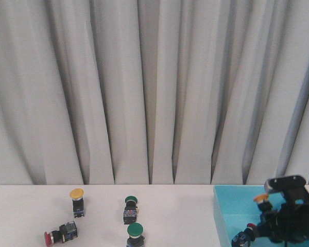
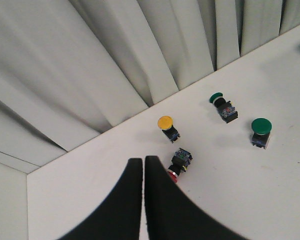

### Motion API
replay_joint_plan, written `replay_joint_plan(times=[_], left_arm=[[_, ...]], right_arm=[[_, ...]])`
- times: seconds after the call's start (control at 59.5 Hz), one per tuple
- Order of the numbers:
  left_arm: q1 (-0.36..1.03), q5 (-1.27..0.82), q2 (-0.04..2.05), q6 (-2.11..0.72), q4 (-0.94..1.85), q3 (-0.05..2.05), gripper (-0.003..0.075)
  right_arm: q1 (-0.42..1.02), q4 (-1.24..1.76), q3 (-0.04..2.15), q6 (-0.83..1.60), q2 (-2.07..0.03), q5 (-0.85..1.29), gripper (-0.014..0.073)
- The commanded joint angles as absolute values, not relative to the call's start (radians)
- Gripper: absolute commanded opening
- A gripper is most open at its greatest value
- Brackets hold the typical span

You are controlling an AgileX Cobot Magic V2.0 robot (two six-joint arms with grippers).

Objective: Pick red and yellow buttons and place in box

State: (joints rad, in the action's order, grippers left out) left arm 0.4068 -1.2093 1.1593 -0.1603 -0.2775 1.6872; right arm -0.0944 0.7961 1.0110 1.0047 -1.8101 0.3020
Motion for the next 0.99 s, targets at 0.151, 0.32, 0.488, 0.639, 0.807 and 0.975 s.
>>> replay_joint_plan(times=[0.151,0.32,0.488,0.639,0.807,0.975], left_arm=[[0.408,-1.143,1.139,-0.144,-0.296,1.704,-0.0007],[0.408,-1.134,1.139,-0.143,-0.296,1.704,-0.0007],[0.408,-1.131,1.139,-0.143,-0.296,1.704,-0.0007],[0.408,-1.133,1.139,-0.143,-0.296,1.704,-0.0007],[0.408,-1.133,1.139,-0.143,-0.296,1.704,-0.0007],[0.408,-1.133,1.139,-0.143,-0.296,1.704,-0.0007]], right_arm=[[-0.101,0.527,1.045,0.643,-1.818,0.318,0.0051],[-0.101,0.285,1.082,0.43,-1.841,0.436,0.0071],[-0.101,0.114,1.124,0.234,-1.855,0.518,0.0137],[-0.101,0.051,1.133,0.233,-1.855,0.556,0.029],[-0.101,0.056,1.133,0.232,-1.855,0.556,0.0473],[-0.101,0.054,1.133,0.232,-1.848,0.547,0.0511]])
